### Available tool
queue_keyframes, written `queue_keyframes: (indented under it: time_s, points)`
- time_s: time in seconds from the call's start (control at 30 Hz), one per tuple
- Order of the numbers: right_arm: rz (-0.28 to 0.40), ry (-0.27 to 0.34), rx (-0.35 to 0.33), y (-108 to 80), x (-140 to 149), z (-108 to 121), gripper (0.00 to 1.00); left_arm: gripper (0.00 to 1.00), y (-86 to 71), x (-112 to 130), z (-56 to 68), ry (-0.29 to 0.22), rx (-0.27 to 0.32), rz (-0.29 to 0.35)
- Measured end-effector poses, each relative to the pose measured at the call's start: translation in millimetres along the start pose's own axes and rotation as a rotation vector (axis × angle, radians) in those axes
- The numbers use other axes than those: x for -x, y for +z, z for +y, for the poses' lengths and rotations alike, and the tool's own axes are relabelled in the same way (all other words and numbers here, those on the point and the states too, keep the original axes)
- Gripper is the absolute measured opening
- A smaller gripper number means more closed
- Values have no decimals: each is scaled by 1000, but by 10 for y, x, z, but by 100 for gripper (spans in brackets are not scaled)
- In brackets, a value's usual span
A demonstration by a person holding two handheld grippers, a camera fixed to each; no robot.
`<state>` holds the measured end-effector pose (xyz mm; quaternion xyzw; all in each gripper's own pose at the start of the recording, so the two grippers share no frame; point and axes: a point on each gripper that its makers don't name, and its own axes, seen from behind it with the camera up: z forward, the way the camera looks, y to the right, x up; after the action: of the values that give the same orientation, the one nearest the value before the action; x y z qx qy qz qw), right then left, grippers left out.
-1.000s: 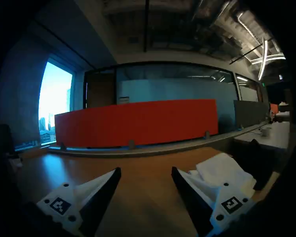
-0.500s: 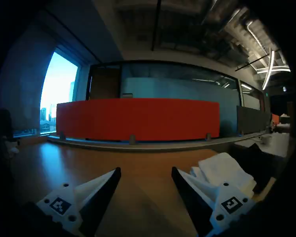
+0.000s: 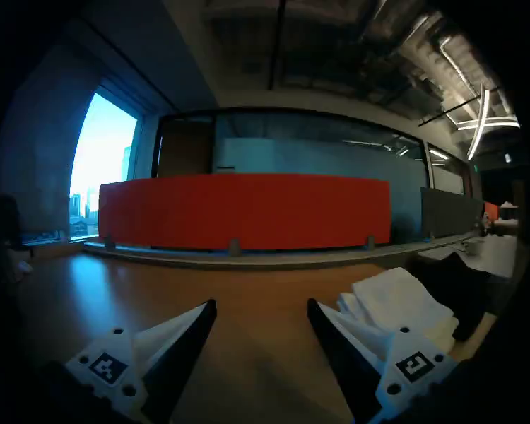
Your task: Fold towel
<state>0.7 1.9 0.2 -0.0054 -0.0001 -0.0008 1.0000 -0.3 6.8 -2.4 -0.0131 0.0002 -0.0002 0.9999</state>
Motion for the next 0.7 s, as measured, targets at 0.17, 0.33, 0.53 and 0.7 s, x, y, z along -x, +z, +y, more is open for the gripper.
queue_keyframes:
  time_s: [0.17,0.33,0.53,0.7]
  points:
    - [1,0,-5,-13,-10,-13,100,97,1,0,2,0,0,0]
    - [1,1,-7,-14,-7,-11,99,97,2,-2,0,0,0,0]
    - [0,1,-8,-8,-6,-15,100,97,4,0,2,0,0,0]
    - [-1,1,-8,-9,-10,-20,99,97,0,-1,5,0,0,0]
